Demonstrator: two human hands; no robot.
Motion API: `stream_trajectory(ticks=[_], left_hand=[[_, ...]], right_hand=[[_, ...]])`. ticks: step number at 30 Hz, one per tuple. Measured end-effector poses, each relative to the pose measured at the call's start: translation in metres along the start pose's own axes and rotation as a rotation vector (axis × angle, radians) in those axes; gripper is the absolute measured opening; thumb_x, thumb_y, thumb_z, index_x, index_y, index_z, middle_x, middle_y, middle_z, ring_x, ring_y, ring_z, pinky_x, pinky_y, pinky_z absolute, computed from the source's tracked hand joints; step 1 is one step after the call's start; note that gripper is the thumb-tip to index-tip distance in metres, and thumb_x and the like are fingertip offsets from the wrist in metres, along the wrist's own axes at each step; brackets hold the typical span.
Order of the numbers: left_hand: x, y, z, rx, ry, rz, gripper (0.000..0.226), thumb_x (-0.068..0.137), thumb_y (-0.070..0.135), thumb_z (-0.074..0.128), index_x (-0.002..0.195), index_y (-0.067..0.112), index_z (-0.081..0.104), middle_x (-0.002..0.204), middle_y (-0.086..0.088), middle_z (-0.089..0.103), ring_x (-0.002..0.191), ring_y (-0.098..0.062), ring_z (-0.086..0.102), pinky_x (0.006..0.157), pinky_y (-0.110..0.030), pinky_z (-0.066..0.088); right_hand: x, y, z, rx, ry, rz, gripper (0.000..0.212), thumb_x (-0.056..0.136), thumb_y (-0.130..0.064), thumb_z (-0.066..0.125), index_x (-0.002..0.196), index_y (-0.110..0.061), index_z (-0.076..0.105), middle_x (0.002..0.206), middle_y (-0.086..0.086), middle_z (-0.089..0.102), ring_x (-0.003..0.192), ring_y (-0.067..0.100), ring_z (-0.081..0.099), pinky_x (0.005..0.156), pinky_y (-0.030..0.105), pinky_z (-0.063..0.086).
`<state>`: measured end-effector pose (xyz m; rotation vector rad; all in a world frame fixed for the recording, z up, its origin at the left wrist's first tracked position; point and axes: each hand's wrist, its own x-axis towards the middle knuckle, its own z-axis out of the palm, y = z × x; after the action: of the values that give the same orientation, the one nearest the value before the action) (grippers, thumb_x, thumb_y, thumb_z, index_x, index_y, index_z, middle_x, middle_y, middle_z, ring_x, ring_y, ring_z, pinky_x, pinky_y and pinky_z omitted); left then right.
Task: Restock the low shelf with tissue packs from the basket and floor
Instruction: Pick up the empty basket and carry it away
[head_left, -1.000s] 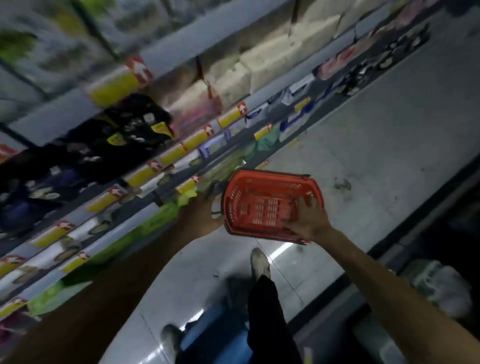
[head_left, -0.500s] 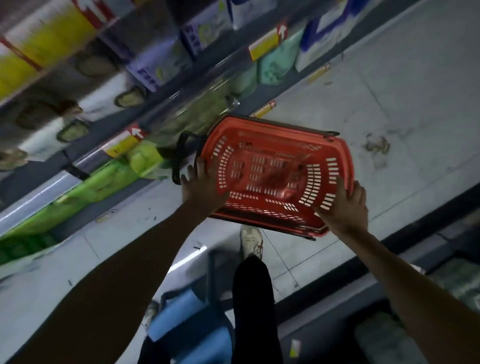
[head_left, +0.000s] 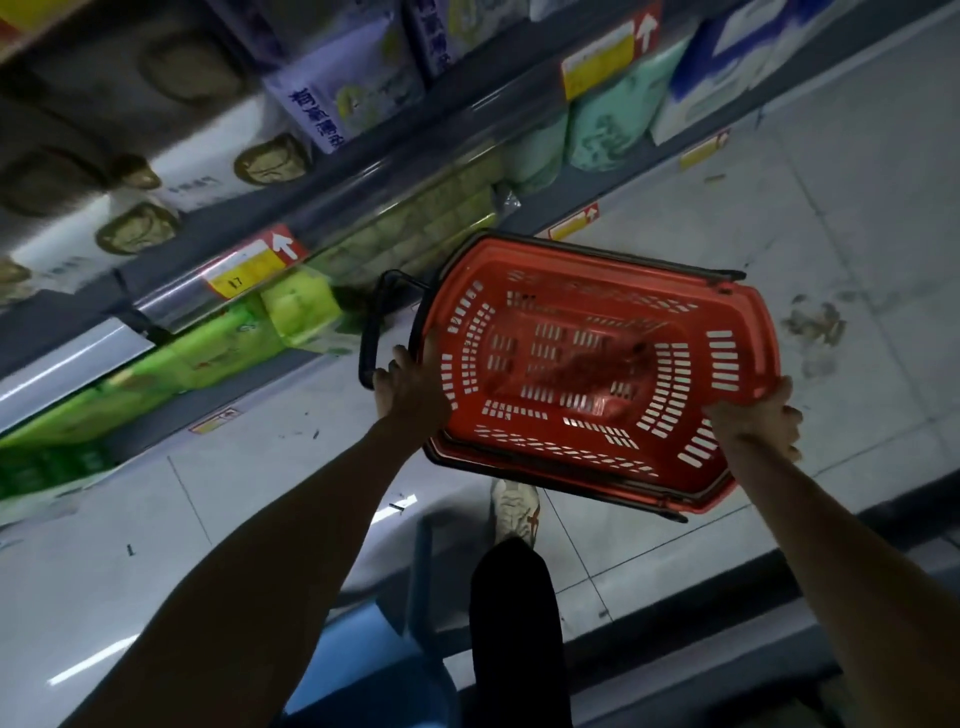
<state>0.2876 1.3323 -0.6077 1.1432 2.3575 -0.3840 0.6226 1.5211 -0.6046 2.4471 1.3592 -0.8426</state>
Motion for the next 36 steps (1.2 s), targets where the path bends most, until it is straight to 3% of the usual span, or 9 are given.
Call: stream_trajectory(ticks=[4, 6, 11, 14, 17, 22, 26, 32, 36], left_hand=[[-0.009, -0.013, 0.002, -0.159, -0.067, -0.105, 0.087, 0.093, 0.040, 0.066, 0.162, 0.018, 0.018, 0.122, -0.024, 0.049, 0.095, -0.045, 0.061, 0.091, -0.051, 0.046], [-0.015, -0.021, 0.004, -0.205, -0.043, -0.140, 0.086, 0.093, 0.039, 0.065, 0.162, 0.019, 0.018, 0.124, -0.024, 0.049, 0.100, -0.045, 0.061, 0.093, -0.052, 0.045], [-0.026, -0.056, 0.023, -0.415, -0.049, -0.218, 0.071, 0.095, 0.049, 0.056, 0.154, 0.027, 0.024, 0.123, -0.024, 0.056, 0.111, -0.049, 0.058, 0.103, -0.060, 0.041], [-0.046, -0.091, 0.037, -0.491, -0.062, -0.228, 0.074, 0.085, 0.059, 0.043, 0.151, 0.032, 0.022, 0.118, -0.021, 0.062, 0.109, -0.049, 0.059, 0.101, -0.062, 0.042], [-0.079, -0.125, 0.053, -0.512, -0.072, -0.276, 0.078, 0.091, 0.055, 0.053, 0.155, 0.027, 0.018, 0.119, -0.022, 0.063, 0.111, -0.048, 0.060, 0.102, -0.061, 0.041], [-0.159, -0.201, 0.073, -0.530, -0.092, -0.424, 0.084, 0.089, 0.053, 0.059, 0.156, 0.026, 0.016, 0.115, -0.026, 0.063, 0.103, -0.052, 0.063, 0.099, -0.063, 0.044], [-0.224, -0.261, 0.068, -0.569, -0.059, -0.508, 0.076, 0.095, 0.036, 0.064, 0.157, 0.015, 0.024, 0.114, -0.030, 0.063, 0.104, -0.054, 0.063, 0.094, -0.063, 0.046], [-0.319, -0.360, 0.064, -0.613, 0.001, -0.679, 0.077, 0.095, 0.045, 0.063, 0.156, 0.021, 0.022, 0.109, -0.024, 0.067, 0.101, -0.052, 0.065, 0.085, -0.065, 0.052], [-0.387, -0.435, 0.057, -0.631, 0.049, -0.758, 0.072, 0.094, 0.046, 0.062, 0.153, 0.021, 0.028, 0.104, -0.019, 0.070, 0.096, -0.047, 0.069, 0.081, -0.058, 0.055]], right_hand=[[0.000, 0.004, -0.014, 0.058, -0.120, -0.013, 0.072, 0.075, -0.040, 0.084, 0.130, -0.003, 0.057, 0.127, 0.025, 0.065, 0.113, 0.044, 0.064, 0.098, 0.057, 0.053], [-0.009, 0.008, -0.013, 0.143, -0.132, -0.043, 0.055, 0.085, -0.025, 0.081, 0.130, -0.003, 0.058, 0.125, 0.023, 0.067, 0.112, 0.044, 0.065, 0.095, 0.054, 0.055], [-0.034, 0.010, -0.007, 0.197, -0.141, -0.095, 0.053, 0.086, -0.019, 0.080, 0.133, -0.008, 0.056, 0.128, 0.020, 0.067, 0.115, 0.040, 0.064, 0.089, 0.045, 0.052], [-0.055, 0.000, 0.000, 0.177, -0.156, -0.123, 0.049, 0.087, -0.016, 0.079, 0.131, -0.007, 0.059, 0.127, 0.019, 0.068, 0.113, 0.039, 0.064, 0.084, 0.039, 0.049], [-0.085, -0.008, 0.013, 0.123, -0.158, -0.181, 0.038, 0.088, -0.018, 0.076, 0.123, -0.010, 0.063, 0.120, 0.015, 0.071, 0.103, 0.033, 0.065, 0.082, 0.036, 0.048], [-0.154, -0.025, 0.048, -0.017, -0.205, -0.256, 0.027, 0.088, -0.022, 0.072, 0.114, -0.018, 0.064, 0.112, 0.013, 0.074, 0.101, 0.037, 0.068, 0.090, 0.043, 0.057], [-0.219, -0.042, 0.081, -0.086, -0.281, -0.354, 0.030, 0.086, -0.022, 0.072, 0.115, -0.021, 0.064, 0.109, 0.009, 0.074, 0.099, 0.036, 0.070, 0.091, 0.045, 0.058], [-0.337, -0.072, 0.126, -0.155, -0.401, -0.498, 0.047, 0.083, -0.026, 0.077, 0.126, -0.018, 0.060, 0.111, 0.009, 0.072, 0.094, 0.031, 0.068, 0.089, 0.045, 0.059], [-0.430, -0.093, 0.153, -0.205, -0.450, -0.603, 0.051, 0.077, -0.035, 0.082, 0.122, -0.022, 0.062, 0.103, 0.003, 0.070, 0.087, 0.026, 0.065, 0.077, 0.033, 0.052]])
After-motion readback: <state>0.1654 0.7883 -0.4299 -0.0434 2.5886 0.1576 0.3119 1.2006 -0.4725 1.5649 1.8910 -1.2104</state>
